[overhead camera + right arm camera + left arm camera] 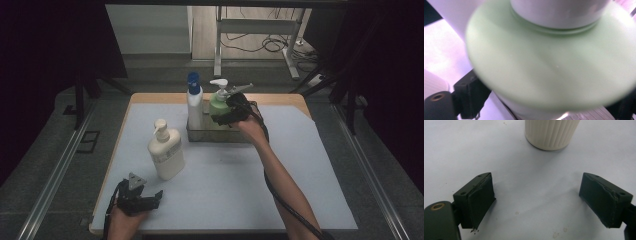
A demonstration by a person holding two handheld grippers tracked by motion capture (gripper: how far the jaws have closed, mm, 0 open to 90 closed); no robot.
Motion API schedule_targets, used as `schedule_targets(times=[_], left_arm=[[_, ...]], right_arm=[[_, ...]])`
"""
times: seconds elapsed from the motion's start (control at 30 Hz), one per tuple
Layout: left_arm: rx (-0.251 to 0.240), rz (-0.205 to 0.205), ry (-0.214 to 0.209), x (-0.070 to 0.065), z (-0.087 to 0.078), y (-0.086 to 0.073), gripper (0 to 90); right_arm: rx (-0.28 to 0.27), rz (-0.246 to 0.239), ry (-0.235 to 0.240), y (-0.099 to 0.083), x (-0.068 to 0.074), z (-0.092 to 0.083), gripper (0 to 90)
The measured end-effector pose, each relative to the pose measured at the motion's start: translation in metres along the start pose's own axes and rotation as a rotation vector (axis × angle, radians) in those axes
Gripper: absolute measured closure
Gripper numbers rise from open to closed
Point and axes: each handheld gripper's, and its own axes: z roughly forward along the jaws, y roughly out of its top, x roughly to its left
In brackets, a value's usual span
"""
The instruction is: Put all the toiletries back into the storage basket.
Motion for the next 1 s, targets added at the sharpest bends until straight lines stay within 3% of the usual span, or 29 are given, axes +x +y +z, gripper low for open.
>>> schedule_targets(times=[0.23, 0.37, 0.43, 0.63, 0.83, 1.0], left_arm=[[0.000, 0.000, 0.000, 0.000, 0.000, 0.000, 12.1], [0.000, -0.001, -0.001, 0.000, 0.000, 0.000, 12.1], [-0.001, -0.001, -0.001, 0.000, 0.000, 0.000, 12.1], [-0.002, -0.001, -0.001, 0.000, 0.000, 0.000, 12.1], [-0.003, -0.001, -0.001, 0.000, 0.000, 0.000, 12.1], [-0.003, -0.001, -0.001, 0.000, 0.000, 0.000, 12.1]], right_arm=[[-0.018, -0.008, -0.001, -0.004, 0.000, -0.015, 8.4], [0.002, -0.007, 0.004, -0.009, 0.000, -0.020, 9.9], [0.010, -0.024, 0.016, -0.012, -0.001, -0.023, 10.6], [0.005, -0.015, 0.053, -0.019, 0.001, -0.033, 13.4], [-0.005, 0.011, 0.058, -0.026, -0.002, -0.044, 28.4], [-0.001, 0.034, 0.034, -0.032, -0.005, -0.049, 38.5]])
